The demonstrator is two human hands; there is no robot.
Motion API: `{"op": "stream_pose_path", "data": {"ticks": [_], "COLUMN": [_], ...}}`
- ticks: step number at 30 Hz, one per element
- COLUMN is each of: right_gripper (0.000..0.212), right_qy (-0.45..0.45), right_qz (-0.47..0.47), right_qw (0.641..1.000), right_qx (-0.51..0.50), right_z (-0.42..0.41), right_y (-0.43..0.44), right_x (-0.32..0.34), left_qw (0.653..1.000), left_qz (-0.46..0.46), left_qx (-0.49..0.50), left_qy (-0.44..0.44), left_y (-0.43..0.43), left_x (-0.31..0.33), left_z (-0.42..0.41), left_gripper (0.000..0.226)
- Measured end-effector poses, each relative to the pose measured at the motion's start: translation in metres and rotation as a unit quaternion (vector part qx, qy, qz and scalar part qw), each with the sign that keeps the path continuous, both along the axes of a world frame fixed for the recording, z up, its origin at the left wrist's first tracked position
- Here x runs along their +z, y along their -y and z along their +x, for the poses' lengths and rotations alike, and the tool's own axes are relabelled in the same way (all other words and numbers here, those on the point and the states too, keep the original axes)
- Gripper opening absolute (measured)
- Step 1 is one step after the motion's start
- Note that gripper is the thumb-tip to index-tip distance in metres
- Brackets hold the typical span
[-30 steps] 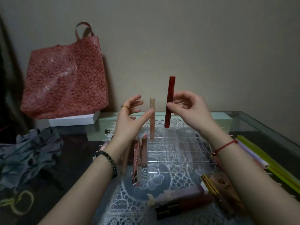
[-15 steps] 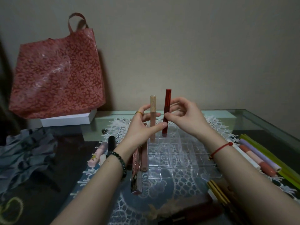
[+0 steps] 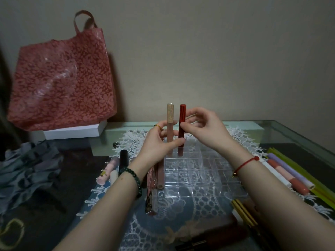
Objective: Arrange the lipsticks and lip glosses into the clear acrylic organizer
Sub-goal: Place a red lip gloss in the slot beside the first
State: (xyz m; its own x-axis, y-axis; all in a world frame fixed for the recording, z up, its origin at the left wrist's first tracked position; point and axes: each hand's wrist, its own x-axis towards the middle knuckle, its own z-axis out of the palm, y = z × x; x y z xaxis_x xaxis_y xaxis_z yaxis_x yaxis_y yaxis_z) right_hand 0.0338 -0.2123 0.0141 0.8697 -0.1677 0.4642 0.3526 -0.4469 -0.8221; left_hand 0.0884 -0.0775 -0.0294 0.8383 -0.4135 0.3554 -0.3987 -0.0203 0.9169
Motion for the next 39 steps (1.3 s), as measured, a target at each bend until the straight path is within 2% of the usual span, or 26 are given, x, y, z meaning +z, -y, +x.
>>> {"op": "stream_pose_path", "data": {"ticks": [9,18,29,39], "right_gripper": [0.016,0.018,0.019,0.021], "right_qy": [-0.001,-0.006,-0.012,-0.022], "right_qz": [-0.012,-0.009,-0.009,-0.016], "right_qw": [1.000,1.000,1.000,1.000], "right_qx": [-0.012,-0.017,-0.003,0.005], "right_z": [0.004,0.006,0.005,0.001], "right_y": [0.002,0.005,0.004,0.006], "right_x": [-0.004,-0.005,-0.003,-0.002], "left_qw": [0.999,1.000,1.000,0.998], "left_qz": [0.021,0.003,-0.019,0.022], "left_qx": [0.013,0.008,-0.012,-0.046], "left_qy": [0.032,0.012,-0.002,-0.031], "left_y": [0.001,0.001,0.001,-0.020], "left_x": [0.002,0.003,0.002,0.007], "left_z": [-0.002,-0.003,0.001,0.016], "left_gripper": [0.023,0.020,0.043,0.080]}}
